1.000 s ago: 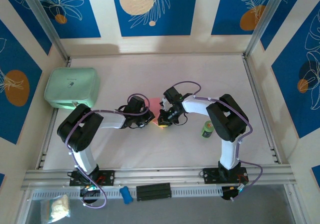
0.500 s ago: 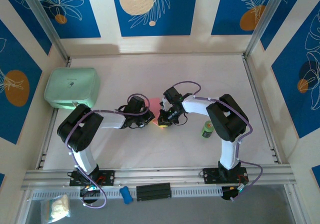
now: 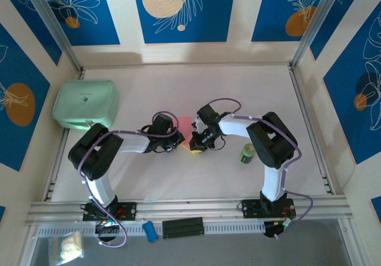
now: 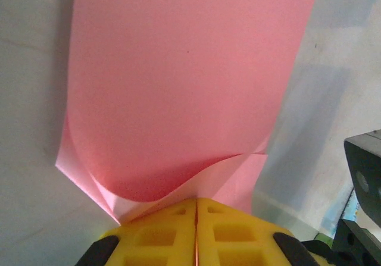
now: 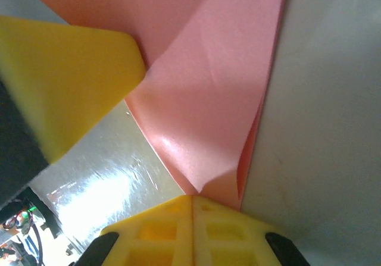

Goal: Fold a paper plane with a square sheet of paper (pick it up from the middle)
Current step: Third fold the triangle at the center of the table.

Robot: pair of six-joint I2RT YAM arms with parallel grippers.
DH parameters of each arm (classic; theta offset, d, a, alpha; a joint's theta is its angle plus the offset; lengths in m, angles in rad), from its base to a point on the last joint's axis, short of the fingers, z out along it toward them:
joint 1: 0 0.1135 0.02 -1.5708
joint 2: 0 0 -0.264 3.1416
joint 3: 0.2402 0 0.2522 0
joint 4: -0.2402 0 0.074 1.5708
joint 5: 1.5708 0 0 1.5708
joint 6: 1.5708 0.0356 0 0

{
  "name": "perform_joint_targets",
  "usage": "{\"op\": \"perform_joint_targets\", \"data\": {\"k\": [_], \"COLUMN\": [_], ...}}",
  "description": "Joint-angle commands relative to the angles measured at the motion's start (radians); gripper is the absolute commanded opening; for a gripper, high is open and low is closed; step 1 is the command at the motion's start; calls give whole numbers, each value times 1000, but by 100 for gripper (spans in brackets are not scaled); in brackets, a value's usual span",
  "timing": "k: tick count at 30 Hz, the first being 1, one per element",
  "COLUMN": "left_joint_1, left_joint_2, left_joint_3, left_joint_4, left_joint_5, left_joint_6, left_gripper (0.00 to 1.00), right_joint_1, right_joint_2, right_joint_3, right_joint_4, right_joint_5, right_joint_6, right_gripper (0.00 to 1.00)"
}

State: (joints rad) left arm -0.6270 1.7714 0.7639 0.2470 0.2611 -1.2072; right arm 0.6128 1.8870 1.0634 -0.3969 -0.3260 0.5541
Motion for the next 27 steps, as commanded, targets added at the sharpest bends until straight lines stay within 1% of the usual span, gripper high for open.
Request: {"op": "perform_joint_targets", "data": {"k": [1, 7, 11, 13, 17, 20, 27], "left_joint_1": [-3, -3, -3, -3, -4, -4, -2], "left_joint_2": [47, 42, 40, 39, 39, 43, 40], "left_joint_3": [-18, -17, -14, -12, -11, -8, 7], "left_joint_4": [-97, -97, -94, -94, -93, -83, -88], "left_joint_5": [-29, -23, -21, -19, -17, -10, 5], "left_joint_6": [-5, 0, -2, 0, -2, -4, 8], "left_gripper": [9, 9, 10, 9, 10, 9, 10], "right_joint_1": [-4, -20, -19, -12, 11, 14, 17], "right_joint_2": [-34, -120, -191, -201, -181, -133, -30], "right_joint_3": [-60, -100, -80, -49, 2, 26, 68], "right_joint_4": [-108, -117, -75, -80, -79, -68, -49], "right_joint_5": [-14, -45, -58, -51, -2, 21, 23], "right_joint_6": [-29, -67, -79, -77, -67, -47, -30], "right_gripper": [6, 7, 7, 7, 7, 6, 3]}}
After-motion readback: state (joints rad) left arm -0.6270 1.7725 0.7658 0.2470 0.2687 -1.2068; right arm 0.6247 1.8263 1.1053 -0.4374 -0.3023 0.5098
